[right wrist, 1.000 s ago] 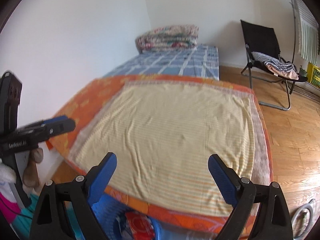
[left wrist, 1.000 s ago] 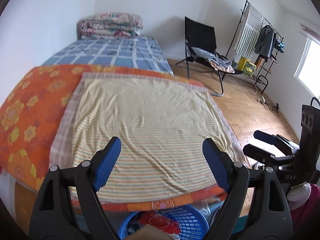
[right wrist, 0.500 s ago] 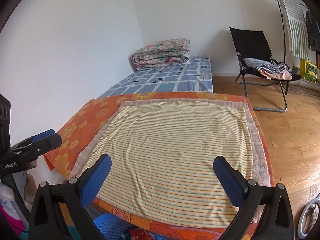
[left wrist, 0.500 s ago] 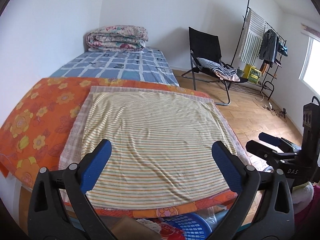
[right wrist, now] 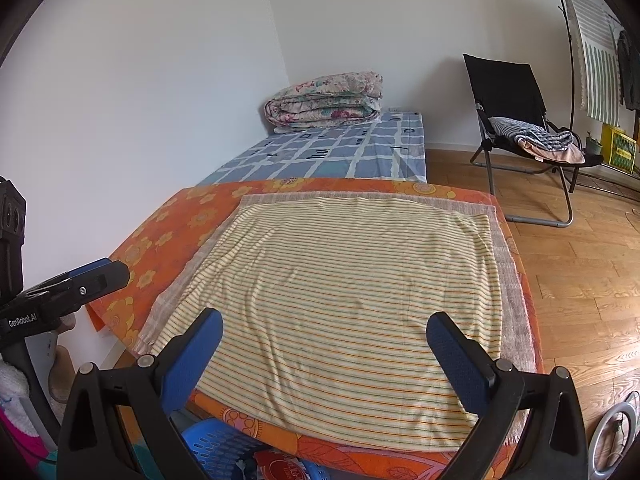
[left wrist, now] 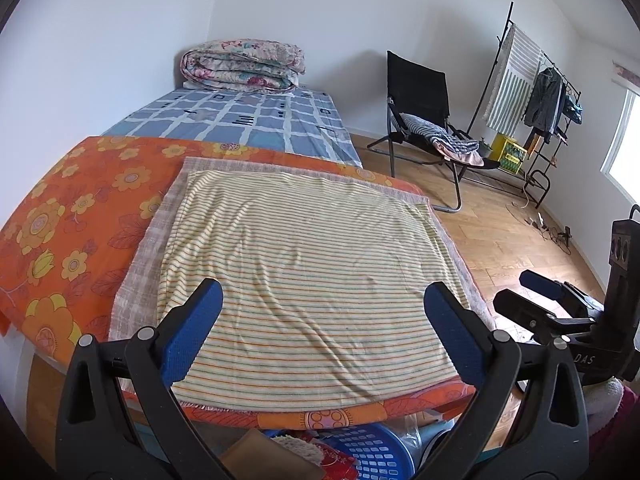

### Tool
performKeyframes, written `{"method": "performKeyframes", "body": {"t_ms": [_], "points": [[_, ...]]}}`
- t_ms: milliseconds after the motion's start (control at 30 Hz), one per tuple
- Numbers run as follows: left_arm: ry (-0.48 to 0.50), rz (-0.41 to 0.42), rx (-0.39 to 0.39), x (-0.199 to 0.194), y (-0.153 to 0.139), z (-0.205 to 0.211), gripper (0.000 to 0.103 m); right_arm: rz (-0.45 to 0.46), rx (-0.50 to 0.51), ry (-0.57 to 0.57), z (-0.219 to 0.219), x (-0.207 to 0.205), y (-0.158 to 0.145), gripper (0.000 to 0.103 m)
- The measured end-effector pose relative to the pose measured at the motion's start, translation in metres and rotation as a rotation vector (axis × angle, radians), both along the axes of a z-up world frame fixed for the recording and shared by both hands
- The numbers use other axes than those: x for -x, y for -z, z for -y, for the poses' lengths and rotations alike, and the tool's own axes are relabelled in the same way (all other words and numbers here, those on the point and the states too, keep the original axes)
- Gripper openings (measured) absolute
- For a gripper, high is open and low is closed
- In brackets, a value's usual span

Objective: Collect trash

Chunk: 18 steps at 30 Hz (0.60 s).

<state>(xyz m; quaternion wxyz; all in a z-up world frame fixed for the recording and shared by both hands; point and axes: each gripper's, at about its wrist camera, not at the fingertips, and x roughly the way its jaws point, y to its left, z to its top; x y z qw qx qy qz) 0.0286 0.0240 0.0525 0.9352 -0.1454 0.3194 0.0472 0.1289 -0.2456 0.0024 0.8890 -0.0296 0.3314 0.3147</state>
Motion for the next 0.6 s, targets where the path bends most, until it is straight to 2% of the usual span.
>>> {"method": "performKeyframes", "body": {"t_ms": [600], "points": [[0.001, 0.000, -0.004, 0.0001, -0.0002, 0.0008, 0.102, -0.033, -0.005, 0.000, 0.0004, -0.0041, 0.0070, 0.103]]}}
